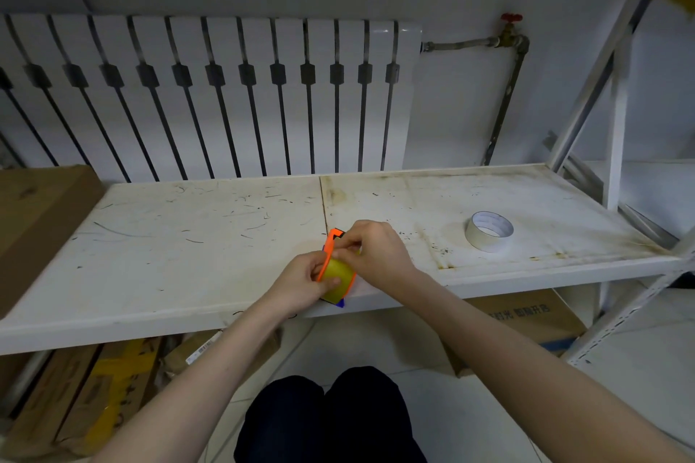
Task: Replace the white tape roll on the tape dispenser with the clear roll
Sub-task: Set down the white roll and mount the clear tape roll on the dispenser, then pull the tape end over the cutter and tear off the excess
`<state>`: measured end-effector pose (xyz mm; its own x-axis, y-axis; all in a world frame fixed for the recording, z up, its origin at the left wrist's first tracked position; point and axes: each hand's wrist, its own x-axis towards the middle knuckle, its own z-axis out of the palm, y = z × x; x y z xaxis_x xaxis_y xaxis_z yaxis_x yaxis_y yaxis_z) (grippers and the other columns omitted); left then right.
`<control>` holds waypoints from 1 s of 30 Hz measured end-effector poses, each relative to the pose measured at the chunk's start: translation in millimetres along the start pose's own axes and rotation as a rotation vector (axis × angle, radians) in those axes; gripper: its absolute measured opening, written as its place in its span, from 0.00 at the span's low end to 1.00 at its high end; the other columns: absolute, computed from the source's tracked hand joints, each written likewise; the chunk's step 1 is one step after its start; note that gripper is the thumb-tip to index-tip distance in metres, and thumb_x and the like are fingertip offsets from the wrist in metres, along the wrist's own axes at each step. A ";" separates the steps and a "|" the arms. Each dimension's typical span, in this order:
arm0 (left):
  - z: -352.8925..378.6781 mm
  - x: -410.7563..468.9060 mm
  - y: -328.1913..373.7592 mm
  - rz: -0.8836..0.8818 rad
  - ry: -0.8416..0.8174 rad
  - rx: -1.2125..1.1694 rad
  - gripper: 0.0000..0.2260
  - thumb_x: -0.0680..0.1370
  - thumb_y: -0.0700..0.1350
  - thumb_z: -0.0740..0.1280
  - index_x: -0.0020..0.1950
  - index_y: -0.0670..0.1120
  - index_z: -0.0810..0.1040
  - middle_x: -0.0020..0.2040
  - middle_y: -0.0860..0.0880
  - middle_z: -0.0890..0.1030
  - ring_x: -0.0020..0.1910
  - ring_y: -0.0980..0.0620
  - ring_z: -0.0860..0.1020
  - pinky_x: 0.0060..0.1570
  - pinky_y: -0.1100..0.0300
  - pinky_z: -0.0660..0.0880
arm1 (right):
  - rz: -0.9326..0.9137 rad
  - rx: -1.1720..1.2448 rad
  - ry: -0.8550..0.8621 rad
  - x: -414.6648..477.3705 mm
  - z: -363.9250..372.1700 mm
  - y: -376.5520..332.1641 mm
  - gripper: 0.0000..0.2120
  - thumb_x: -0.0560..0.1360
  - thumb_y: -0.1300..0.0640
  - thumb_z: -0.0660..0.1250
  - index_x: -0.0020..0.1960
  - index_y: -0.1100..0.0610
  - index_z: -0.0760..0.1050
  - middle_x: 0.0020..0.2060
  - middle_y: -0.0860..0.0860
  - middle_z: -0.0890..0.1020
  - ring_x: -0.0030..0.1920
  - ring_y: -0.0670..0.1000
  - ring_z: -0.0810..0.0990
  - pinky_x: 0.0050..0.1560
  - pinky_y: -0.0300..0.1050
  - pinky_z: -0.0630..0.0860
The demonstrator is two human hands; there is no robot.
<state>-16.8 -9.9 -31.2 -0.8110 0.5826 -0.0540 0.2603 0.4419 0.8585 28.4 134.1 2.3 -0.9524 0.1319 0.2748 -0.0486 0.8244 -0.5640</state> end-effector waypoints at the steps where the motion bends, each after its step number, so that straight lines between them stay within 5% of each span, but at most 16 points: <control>1: 0.5 0.8 0.0 0.001 0.002 0.045 0.04 0.73 0.37 0.68 0.46 0.41 0.75 0.43 0.39 0.78 0.41 0.47 0.74 0.42 0.54 0.72 | 0.005 -0.014 0.006 -1.3 -1.1 -0.3 0.06 0.71 0.55 0.70 0.45 0.54 0.85 0.41 0.51 0.82 0.41 0.50 0.77 0.38 0.43 0.72; 8: 4.5 1.0 9.8 -0.022 -0.038 0.187 0.10 0.71 0.41 0.68 0.48 0.36 0.75 0.47 0.33 0.78 0.41 0.39 0.76 0.48 0.42 0.76 | -0.025 -0.208 0.103 -15.4 2.9 4.5 0.10 0.76 0.57 0.61 0.42 0.60 0.78 0.42 0.54 0.80 0.41 0.55 0.77 0.37 0.48 0.73; 13: 1.3 3.1 14.9 -0.018 -0.089 0.229 0.12 0.71 0.40 0.68 0.51 0.35 0.76 0.51 0.33 0.78 0.49 0.36 0.78 0.52 0.42 0.75 | -0.007 -0.251 0.085 -18.6 14.6 11.8 0.09 0.78 0.59 0.58 0.50 0.62 0.75 0.48 0.57 0.77 0.49 0.56 0.75 0.40 0.49 0.70; 20: -4.6 4.8 16.9 0.006 -0.114 0.275 0.08 0.74 0.38 0.66 0.51 0.38 0.74 0.43 0.43 0.74 0.42 0.46 0.72 0.44 0.53 0.70 | 0.007 0.017 0.139 -21.9 11.3 17.7 0.08 0.75 0.59 0.65 0.51 0.59 0.80 0.46 0.56 0.82 0.45 0.54 0.79 0.46 0.49 0.77; 24: 1.5 3.3 23.4 0.047 0.005 0.415 0.07 0.73 0.44 0.66 0.48 0.47 0.70 0.45 0.48 0.74 0.50 0.45 0.74 0.51 0.51 0.70 | 0.064 0.065 0.117 -15.4 3.1 11.5 0.05 0.72 0.57 0.69 0.45 0.54 0.83 0.43 0.51 0.84 0.42 0.49 0.80 0.44 0.47 0.78; 28: 14.3 0.5 17.3 0.005 0.141 0.791 0.26 0.66 0.55 0.71 0.60 0.49 0.70 0.55 0.49 0.77 0.59 0.47 0.75 0.68 0.44 0.61 | 0.004 -0.020 0.116 -10.8 4.9 4.7 0.06 0.71 0.59 0.67 0.42 0.55 0.83 0.38 0.50 0.82 0.39 0.51 0.78 0.38 0.45 0.74; 30: 17.6 1.4 13.7 0.045 0.238 0.799 0.21 0.68 0.54 0.69 0.58 0.49 0.71 0.53 0.49 0.79 0.57 0.47 0.77 0.68 0.46 0.61 | -0.027 -0.112 0.137 -8.9 6.9 2.2 0.07 0.72 0.59 0.64 0.40 0.57 0.81 0.36 0.48 0.77 0.36 0.51 0.73 0.34 0.42 0.66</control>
<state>-5.1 9.0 -28.4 -0.8566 0.4912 0.1583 0.5158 0.8247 0.2320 34.6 130.9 -6.8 -0.9009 0.1766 0.3964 -0.0323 0.8837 -0.4670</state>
